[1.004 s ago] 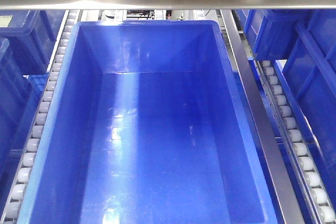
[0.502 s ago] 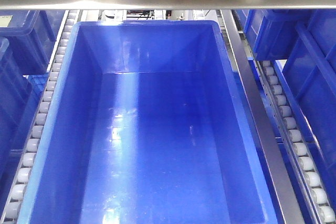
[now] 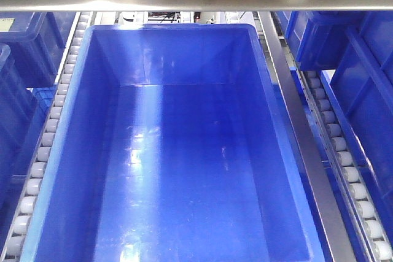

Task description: Pour parts from conveyor to right shelf

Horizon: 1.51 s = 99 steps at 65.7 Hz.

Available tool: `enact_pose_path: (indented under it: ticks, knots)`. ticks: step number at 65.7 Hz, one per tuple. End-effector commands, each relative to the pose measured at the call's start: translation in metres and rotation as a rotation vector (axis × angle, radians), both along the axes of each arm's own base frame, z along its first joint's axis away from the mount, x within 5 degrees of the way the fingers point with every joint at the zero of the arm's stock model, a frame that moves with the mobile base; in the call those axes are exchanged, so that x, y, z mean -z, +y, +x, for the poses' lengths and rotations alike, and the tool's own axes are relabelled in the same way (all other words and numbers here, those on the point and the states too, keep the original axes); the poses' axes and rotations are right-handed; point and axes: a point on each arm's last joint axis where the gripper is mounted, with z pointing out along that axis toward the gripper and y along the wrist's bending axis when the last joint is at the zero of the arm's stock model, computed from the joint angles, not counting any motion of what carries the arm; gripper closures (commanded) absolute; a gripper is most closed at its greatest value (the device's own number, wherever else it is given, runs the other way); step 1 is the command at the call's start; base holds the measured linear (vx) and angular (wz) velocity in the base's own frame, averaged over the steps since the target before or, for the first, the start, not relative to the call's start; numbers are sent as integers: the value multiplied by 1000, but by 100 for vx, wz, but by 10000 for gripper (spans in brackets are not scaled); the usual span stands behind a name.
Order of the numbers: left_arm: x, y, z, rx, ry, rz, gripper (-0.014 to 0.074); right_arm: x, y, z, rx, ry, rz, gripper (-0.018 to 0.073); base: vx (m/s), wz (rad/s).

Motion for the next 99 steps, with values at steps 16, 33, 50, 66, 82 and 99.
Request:
enact_pose_path:
  ticks: [16, 33, 50, 66, 82, 99]
  knots:
    - [-14, 0, -1, 3, -106, -9, 603, -42, 6, 25, -119, -7, 9, 564, 0, 0]
    - [-14, 0, -1, 3, -106, -9, 603, -51, 28, 71, -317, 156, -76, 564, 0, 0]
    - [-14, 0, -1, 3, -106, -9, 603, -39, 89, 130, -561, 362, -139, 564, 0, 0]
    - [-14, 0, -1, 3, -106, -9, 603, -8, 152, 176, -693, 530, -181, 564, 0, 0]
    - [-14, 0, -1, 3, -106, -9, 603, 25, 210, 217, -768, 719, -247, 564, 0, 0]
    - [-14, 0, -1, 3, -106, -9, 603, 59, 248, 259, -782, 957, -315, 564, 0, 0]
